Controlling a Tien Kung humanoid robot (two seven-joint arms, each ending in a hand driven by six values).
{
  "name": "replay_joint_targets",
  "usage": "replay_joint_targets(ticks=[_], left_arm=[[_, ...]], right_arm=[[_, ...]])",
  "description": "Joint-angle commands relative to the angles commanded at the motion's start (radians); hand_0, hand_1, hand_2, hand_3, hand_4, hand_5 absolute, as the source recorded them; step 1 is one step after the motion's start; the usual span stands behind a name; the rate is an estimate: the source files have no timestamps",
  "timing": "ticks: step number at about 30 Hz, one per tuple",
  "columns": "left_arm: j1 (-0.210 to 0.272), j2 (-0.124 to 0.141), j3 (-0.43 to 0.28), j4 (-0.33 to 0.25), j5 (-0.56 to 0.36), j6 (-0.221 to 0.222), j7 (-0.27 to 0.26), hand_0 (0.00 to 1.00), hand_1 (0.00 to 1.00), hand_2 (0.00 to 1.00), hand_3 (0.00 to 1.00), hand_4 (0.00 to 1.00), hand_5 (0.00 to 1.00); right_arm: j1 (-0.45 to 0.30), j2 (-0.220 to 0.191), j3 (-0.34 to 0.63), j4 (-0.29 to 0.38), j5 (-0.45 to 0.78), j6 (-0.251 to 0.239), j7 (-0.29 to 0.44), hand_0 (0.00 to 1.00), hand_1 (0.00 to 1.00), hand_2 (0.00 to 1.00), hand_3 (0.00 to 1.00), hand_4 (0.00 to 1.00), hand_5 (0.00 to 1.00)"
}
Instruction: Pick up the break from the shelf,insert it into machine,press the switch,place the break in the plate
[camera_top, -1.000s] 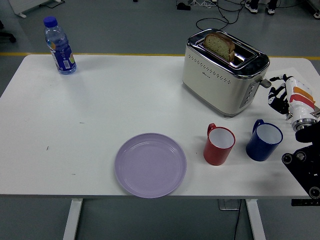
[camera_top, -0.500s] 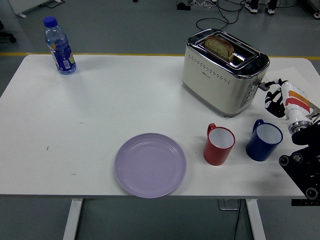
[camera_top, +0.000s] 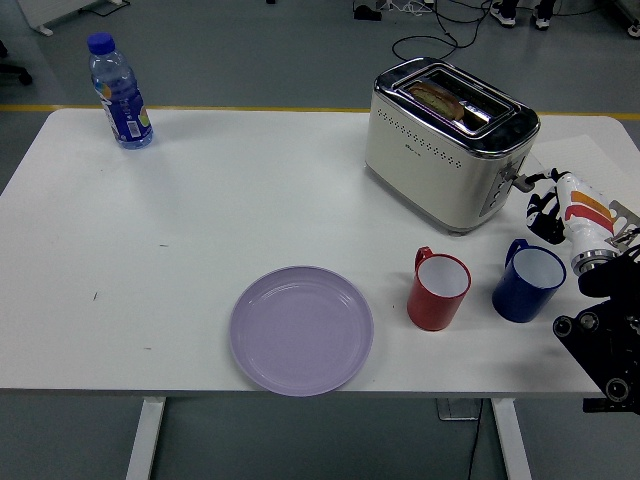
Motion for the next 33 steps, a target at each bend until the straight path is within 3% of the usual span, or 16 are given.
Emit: replay_joint_targets(ticks=[26, 27, 33], left_arm=[[0.008, 0.000, -0.011, 0.000, 0.010, 0.003, 0.003, 0.424, 0.514, 0.630, 0.762, 0.583, 0.998], [0.008, 0.000, -0.011, 0.000, 0.010, 0.003, 0.003, 0.424, 0.514, 0.629, 0.762, 0.583, 0.998], [0.012, 0.000, -0.010, 0.000, 0.010, 0.002, 0.004, 0.424, 0.514, 0.629, 0.762, 0.583, 0.998]], right_arm=[[-0.015, -0.010, 0.082, -0.020, -0.057, -0.017, -0.063, 0.258, 0.249, 0.330, 0.627, 0.414, 0.080], [-0.017, -0.011, 0.091, -0.017, -0.063, -0.022, -0.071, 0.307, 0.274, 0.363, 0.704, 0.428, 0.092], [-0.019, -0.019, 0.130, 0.019, -0.077, -0.036, -0.099, 0.307, 0.274, 0.363, 0.704, 0.428, 0.092]])
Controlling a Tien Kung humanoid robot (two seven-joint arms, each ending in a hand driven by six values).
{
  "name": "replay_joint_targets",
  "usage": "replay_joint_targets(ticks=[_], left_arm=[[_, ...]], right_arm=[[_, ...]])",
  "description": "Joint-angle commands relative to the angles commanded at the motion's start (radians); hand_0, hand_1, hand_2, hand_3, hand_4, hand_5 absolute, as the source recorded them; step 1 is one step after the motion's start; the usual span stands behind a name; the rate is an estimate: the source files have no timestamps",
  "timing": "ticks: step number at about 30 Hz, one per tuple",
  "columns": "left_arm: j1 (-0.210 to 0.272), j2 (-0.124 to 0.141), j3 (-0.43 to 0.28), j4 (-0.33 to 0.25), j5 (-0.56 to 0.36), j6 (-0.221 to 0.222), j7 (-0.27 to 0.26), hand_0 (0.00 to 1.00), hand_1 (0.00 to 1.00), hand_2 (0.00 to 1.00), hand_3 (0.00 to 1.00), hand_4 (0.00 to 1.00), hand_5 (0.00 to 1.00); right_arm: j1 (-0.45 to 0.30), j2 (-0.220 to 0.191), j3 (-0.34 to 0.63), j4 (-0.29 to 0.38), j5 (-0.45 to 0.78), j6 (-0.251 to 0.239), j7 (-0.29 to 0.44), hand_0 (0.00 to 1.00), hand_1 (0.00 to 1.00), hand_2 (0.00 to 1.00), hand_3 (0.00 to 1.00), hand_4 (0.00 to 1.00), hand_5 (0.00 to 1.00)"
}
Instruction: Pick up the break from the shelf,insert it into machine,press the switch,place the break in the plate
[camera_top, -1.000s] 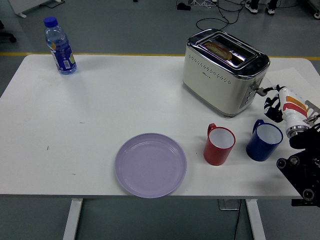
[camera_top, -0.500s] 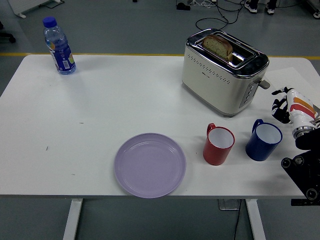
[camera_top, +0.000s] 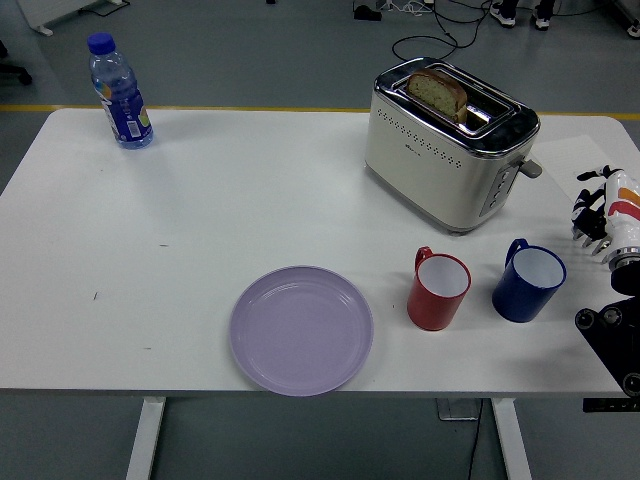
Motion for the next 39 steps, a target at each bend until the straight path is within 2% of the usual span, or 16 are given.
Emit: replay_joint_targets(ticks=[1, 6, 7, 12, 13, 16, 25, 30, 31, 32, 39], left_arm=[[0.000, 0.000, 0.001, 0.000, 0.000, 0.000, 0.000, 0.424, 0.514, 0.630, 0.762, 0.583, 0.998], [-0.003, 0.000, 0.003, 0.000, -0.001, -0.001, 0.000, 0.424, 0.514, 0.630, 0.762, 0.583, 0.998], [-0.003, 0.000, 0.003, 0.000, -0.001, -0.001, 0.000, 0.424, 0.514, 0.631, 0.762, 0.583, 0.998], [-0.006, 0.000, 0.006, 0.000, -0.005, -0.001, -0.001, 0.424, 0.514, 0.631, 0.762, 0.583, 0.998], [-0.006, 0.000, 0.006, 0.000, -0.005, -0.001, -0.001, 0.424, 0.514, 0.631, 0.762, 0.582, 0.998], [-0.007, 0.000, 0.006, 0.000, -0.005, -0.002, -0.001, 0.424, 0.514, 0.631, 0.762, 0.582, 0.998], [-0.010, 0.000, 0.010, 0.000, -0.002, -0.003, 0.000, 0.424, 0.514, 0.630, 0.761, 0.581, 0.998], [-0.011, 0.000, 0.015, 0.000, -0.007, -0.002, -0.001, 0.424, 0.514, 0.630, 0.761, 0.581, 0.998], [-0.011, 0.000, 0.016, 0.000, -0.007, -0.002, -0.001, 0.424, 0.512, 0.628, 0.761, 0.582, 0.998], [-0.011, 0.000, 0.016, 0.000, -0.005, -0.001, -0.001, 0.424, 0.512, 0.628, 0.761, 0.582, 0.998], [-0.013, 0.000, 0.048, 0.000, -0.034, 0.004, -0.008, 0.425, 0.512, 0.628, 0.761, 0.580, 0.998]], right_arm=[[0.002, -0.002, 0.002, 0.008, 0.005, 0.004, 0.000, 0.671, 0.649, 0.750, 0.887, 0.614, 0.255], [0.020, -0.013, 0.008, 0.067, 0.036, 0.011, 0.018, 0.671, 0.649, 0.750, 0.887, 0.614, 0.255], [0.025, -0.014, 0.009, 0.078, 0.036, 0.010, 0.022, 0.807, 0.772, 0.927, 0.937, 0.669, 0.273], [0.059, -0.020, 0.002, 0.131, 0.024, 0.007, 0.032, 0.807, 0.772, 0.927, 0.937, 0.669, 0.273], [0.071, -0.020, -0.005, 0.140, 0.021, 0.010, 0.031, 0.842, 0.795, 0.935, 0.939, 0.699, 0.274], [0.111, -0.018, -0.031, 0.161, 0.013, 0.027, 0.024, 0.842, 0.795, 0.935, 0.939, 0.699, 0.274], [0.264, 0.043, -0.140, 0.143, 0.049, 0.081, 0.012, 0.847, 0.789, 0.913, 0.916, 0.727, 0.253], [0.356, 0.089, -0.216, 0.091, 0.061, 0.108, 0.006, 0.847, 0.789, 0.913, 0.916, 0.727, 0.253], [0.369, 0.097, -0.224, 0.078, 0.060, 0.111, 0.004, 0.844, 0.784, 0.882, 0.904, 0.729, 0.255], [0.395, 0.117, -0.242, 0.048, 0.057, 0.118, -0.002, 0.844, 0.784, 0.882, 0.904, 0.729, 0.255], [0.483, 0.178, -0.307, -0.079, 0.052, 0.148, -0.020, 0.842, 0.775, 0.858, 0.888, 0.729, 0.257]])
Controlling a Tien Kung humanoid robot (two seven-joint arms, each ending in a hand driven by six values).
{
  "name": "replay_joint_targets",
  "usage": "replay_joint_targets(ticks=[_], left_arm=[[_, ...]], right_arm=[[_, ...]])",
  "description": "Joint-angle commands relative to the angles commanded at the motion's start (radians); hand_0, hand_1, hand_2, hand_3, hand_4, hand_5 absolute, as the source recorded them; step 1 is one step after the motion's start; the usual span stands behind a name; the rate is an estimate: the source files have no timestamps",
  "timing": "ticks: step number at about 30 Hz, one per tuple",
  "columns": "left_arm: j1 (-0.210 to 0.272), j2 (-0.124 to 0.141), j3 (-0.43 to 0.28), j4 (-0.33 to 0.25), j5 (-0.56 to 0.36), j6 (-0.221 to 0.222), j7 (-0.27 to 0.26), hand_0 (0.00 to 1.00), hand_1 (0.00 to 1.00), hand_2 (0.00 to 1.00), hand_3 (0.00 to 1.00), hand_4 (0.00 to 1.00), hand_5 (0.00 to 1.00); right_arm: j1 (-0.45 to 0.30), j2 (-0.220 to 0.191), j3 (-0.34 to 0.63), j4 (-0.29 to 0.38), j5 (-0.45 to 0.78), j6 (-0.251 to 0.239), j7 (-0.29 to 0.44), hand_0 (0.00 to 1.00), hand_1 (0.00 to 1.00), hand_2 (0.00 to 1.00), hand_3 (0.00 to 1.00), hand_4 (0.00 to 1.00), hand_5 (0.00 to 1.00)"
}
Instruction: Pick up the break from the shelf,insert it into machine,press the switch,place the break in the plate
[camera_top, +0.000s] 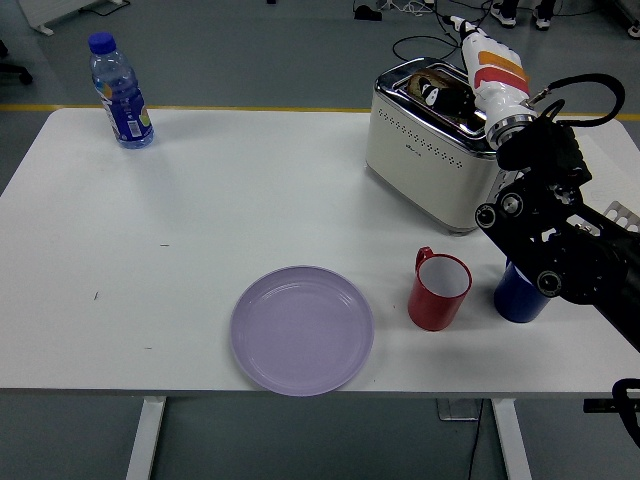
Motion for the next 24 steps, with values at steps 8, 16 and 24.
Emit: replay_joint_targets(ticks=[8, 16, 24], left_arm=[[-0.004, 0.000, 0.010, 0.000, -0.005, 0.004, -0.001, 0.425, 0.509, 0.625, 0.761, 0.581, 0.998], [-0.007, 0.002, 0.012, 0.000, -0.003, 0.008, -0.002, 0.423, 0.508, 0.621, 0.753, 0.583, 0.998], [-0.009, 0.005, 0.009, 0.000, 0.007, 0.011, -0.002, 0.421, 0.505, 0.618, 0.753, 0.582, 0.998]], right_arm=[[0.094, 0.065, -0.069, -0.157, 0.020, 0.039, -0.021, 0.840, 0.770, 0.849, 0.886, 0.726, 0.255], [0.157, 0.087, -0.113, -0.291, 0.013, 0.063, -0.029, 0.805, 0.749, 0.793, 0.860, 0.720, 0.259], [0.208, 0.087, -0.165, -0.394, 0.031, 0.096, -0.033, 0.765, 0.716, 0.758, 0.834, 0.715, 0.256]])
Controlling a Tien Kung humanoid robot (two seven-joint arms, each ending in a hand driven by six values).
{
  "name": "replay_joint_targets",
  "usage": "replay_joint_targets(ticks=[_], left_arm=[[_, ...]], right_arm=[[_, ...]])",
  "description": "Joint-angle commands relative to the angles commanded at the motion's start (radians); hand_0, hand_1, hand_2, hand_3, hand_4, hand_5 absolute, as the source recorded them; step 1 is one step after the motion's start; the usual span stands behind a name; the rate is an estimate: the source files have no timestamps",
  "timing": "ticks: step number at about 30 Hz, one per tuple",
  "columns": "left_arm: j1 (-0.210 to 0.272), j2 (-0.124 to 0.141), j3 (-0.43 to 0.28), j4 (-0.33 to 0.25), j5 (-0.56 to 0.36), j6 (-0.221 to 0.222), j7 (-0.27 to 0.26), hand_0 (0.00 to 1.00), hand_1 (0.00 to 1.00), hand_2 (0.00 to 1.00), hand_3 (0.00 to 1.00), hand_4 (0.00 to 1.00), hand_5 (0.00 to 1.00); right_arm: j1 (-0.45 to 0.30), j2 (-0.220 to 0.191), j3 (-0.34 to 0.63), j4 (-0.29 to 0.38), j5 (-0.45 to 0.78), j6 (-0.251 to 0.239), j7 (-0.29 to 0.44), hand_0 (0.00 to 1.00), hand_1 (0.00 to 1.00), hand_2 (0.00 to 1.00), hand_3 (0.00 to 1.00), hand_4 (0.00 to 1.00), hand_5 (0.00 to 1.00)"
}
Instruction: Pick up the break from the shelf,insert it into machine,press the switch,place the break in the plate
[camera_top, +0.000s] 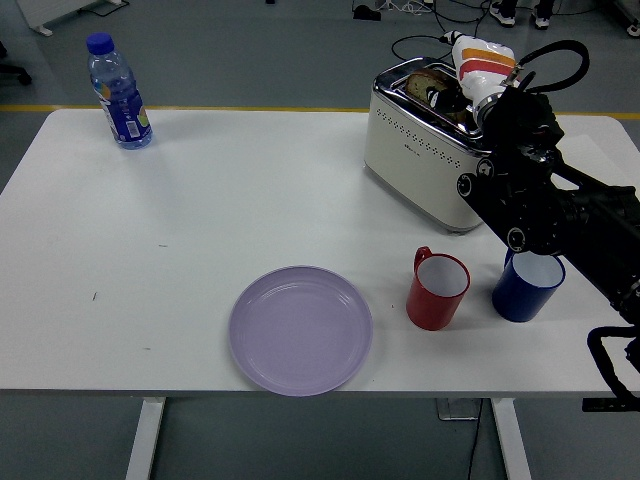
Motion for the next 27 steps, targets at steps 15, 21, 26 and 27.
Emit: replay_joint_targets(ticks=[15, 21, 26, 27], left_arm=[[0.003, 0.001, -0.013, 0.000, 0.018, 0.005, 0.002, 0.420, 0.502, 0.611, 0.749, 0.584, 0.998], [0.005, 0.001, -0.012, 0.000, 0.017, 0.005, 0.001, 0.419, 0.502, 0.609, 0.746, 0.585, 0.998], [0.003, 0.002, -0.013, 0.000, 0.018, 0.005, 0.001, 0.419, 0.500, 0.608, 0.745, 0.586, 0.998], [0.003, 0.002, -0.013, 0.000, 0.018, 0.005, 0.001, 0.419, 0.500, 0.608, 0.745, 0.586, 0.998]], right_arm=[[0.005, 0.000, -0.057, -0.003, 0.022, 0.013, 0.010, 0.645, 0.643, 0.668, 0.784, 0.702, 0.249], [0.015, 0.000, -0.079, -0.022, 0.013, 0.022, 0.014, 0.465, 0.528, 0.548, 0.665, 0.682, 0.237], [0.019, 0.000, -0.094, -0.027, 0.021, 0.027, 0.018, 0.393, 0.468, 0.490, 0.620, 0.668, 0.227], [0.020, 0.000, -0.096, -0.027, 0.020, 0.028, 0.018, 0.393, 0.468, 0.490, 0.620, 0.668, 0.227]])
